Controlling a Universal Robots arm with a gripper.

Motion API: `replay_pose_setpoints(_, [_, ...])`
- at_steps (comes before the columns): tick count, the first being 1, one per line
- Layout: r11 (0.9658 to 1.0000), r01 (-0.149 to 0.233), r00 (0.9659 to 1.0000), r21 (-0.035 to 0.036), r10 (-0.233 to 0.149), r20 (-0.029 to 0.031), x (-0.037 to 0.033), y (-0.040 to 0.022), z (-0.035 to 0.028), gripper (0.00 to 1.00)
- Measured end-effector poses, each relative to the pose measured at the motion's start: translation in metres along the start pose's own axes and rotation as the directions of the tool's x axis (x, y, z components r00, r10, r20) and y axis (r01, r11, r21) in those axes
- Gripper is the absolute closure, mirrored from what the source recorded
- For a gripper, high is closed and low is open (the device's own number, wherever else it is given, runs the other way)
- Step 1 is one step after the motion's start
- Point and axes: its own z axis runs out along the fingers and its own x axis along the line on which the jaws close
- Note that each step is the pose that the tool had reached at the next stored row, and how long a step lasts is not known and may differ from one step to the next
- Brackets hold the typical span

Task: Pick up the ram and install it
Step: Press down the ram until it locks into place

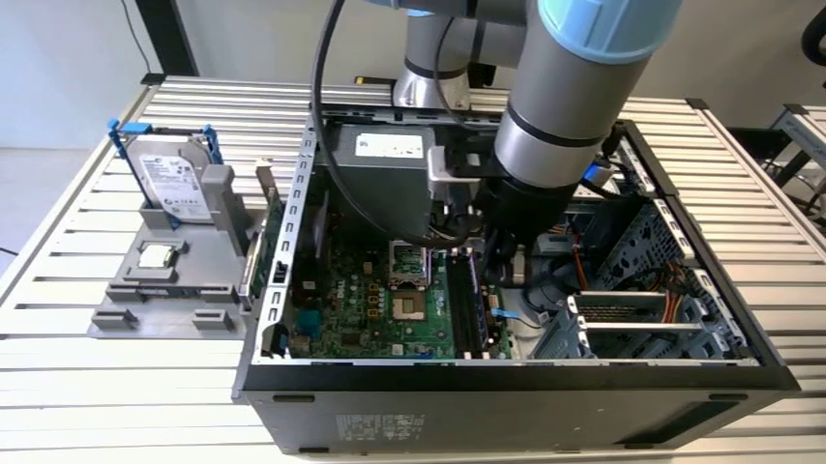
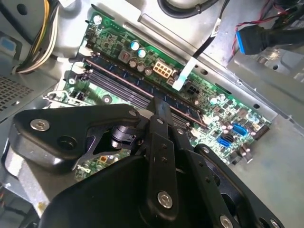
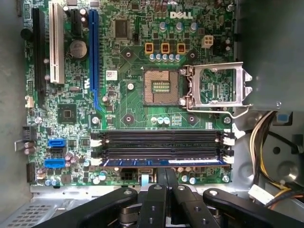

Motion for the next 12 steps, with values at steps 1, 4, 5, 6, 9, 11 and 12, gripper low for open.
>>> replay_pose_setpoints(1, [1.0, 0.0, 1.0, 0.0001, 0.0, 0.0, 0.0001, 0.0009, 0.002, 1.0])
replay_pose_setpoints(4, [1.0, 0.0, 1.0, 0.0002, 0.0, 0.0, 0.0001, 0.0013, 0.0074, 1.0])
replay_pose_setpoints(5, [1.0, 0.0, 1.0, 0.0002, 0.0, 0.0, 0.0, 0.0014, 0.0091, 1.0])
replay_pose_setpoints(6, [1.0, 0.0, 1.0, 0.0002, 0.0, 0.0, -0.0001, 0.0014, 0.0111, 1.0])
replay_pose_setpoints(9, [1.0, 0.0, 1.0, 0.0002, 0.0, 0.0001, -0.0007, 0.0014, 0.0165, 1.0])
replay_pose_setpoints(11, [1.0, 0.0, 1.0, 0.0002, 0.0, 0.0, -0.0011, 0.0013, 0.0201, 1.0])
replay_pose_setpoints(12, [1.0, 0.0, 1.0, 0.0002, 0.0, 0.0, -0.0013, 0.0013, 0.0219, 1.0])
